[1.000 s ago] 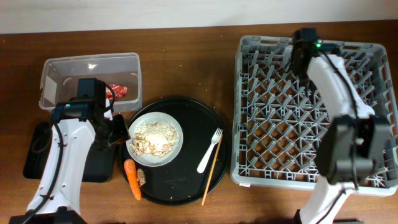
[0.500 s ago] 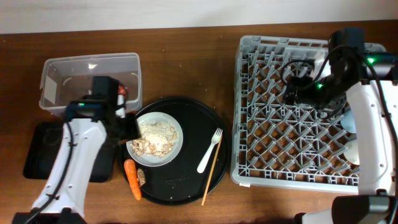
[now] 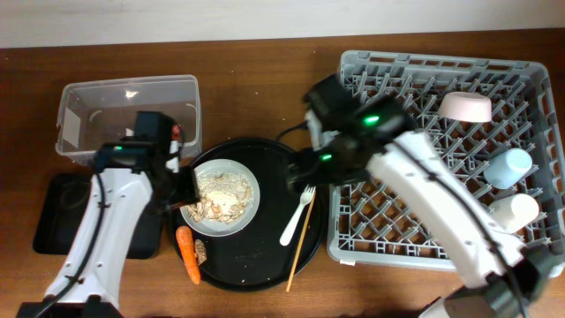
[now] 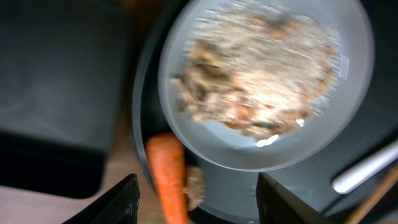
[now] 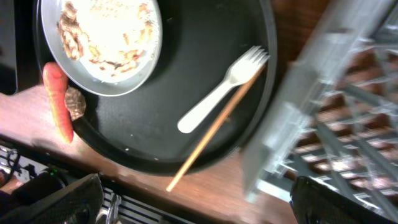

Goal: Sort waste into correct bins and load items into the dishwasher rack
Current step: 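Reach the right gripper to the white fork and grasp it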

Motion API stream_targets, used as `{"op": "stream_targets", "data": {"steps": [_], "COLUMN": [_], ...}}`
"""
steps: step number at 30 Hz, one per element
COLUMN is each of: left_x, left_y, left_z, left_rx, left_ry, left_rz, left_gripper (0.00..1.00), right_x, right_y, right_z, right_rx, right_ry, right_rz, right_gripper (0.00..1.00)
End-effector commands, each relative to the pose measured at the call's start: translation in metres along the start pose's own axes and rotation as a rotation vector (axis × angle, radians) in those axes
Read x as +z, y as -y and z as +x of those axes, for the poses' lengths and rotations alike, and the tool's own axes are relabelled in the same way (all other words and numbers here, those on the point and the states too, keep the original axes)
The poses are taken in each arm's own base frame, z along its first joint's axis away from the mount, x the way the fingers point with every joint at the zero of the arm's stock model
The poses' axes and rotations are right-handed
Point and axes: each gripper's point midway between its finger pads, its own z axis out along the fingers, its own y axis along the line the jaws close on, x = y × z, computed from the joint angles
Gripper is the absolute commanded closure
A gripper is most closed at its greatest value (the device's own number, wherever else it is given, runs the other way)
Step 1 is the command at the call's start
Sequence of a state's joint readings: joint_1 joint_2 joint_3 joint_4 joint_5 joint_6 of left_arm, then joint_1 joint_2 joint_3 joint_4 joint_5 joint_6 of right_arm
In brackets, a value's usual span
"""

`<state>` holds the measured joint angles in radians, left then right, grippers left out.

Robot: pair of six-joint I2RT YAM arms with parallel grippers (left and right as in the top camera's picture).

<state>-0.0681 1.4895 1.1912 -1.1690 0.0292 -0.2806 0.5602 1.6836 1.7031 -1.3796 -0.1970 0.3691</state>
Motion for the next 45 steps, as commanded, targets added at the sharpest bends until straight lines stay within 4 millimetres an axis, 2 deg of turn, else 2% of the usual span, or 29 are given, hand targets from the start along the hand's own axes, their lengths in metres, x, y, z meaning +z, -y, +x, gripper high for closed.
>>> {"op": "stream_targets", "data": {"steps": [1, 6, 14, 21, 31, 36, 39, 45], "left_x": [-0.006, -0.007, -0.007, -0.006, -0.006, -0.006, -0.006, -0.006], "left_y": [-0.036, -0.059, -0.061, -0.061, -0.061, -0.061, -0.061, -0.061], "left_z": [-0.006, -0.006, -0.006, -0.005, -0.005, -0.005, -0.005, -0.005], "left_rx": [-0.114, -0.204, -0.210, -0.211, -0.211, -0.211, -0.211, -0.211], "left_ry": [0.012, 0.004, 0.006, 0.002, 0.001, 0.001, 0.001, 0.001], "left_rz": [-0.036, -0.046, -0.047, -0.048, -0.048, -0.048, -0.048, -0.048], "left_gripper": [0.38, 0.38, 0.38, 0.37, 0.38, 0.37, 0.38, 0.38], "right_x": [0.048, 0.093, 0.141, 0.164, 0.194, 0.208, 0.209, 0.209], "right_y": [-0.028, -0.031, -0.017, -0.003, 0.004, 0.009, 0.009, 0.008], "right_z": [0.003, -0.002, 0.001, 0.007, 0.021, 0.024, 0.023, 0.022], "right_rx": [0.093, 0.221, 0.322, 0.383, 0.391, 0.390, 0.388, 0.388], "right_ry": [-0.050, -0.091, -0.168, -0.192, -0.203, -0.190, -0.187, -0.181], "right_rz": [0.068, 0.132, 0.222, 0.281, 0.258, 0.250, 0.248, 0.244], "right_gripper": [0.00, 0.00, 0.05, 0.07, 0.14, 0.25, 0.30, 0.62]}}
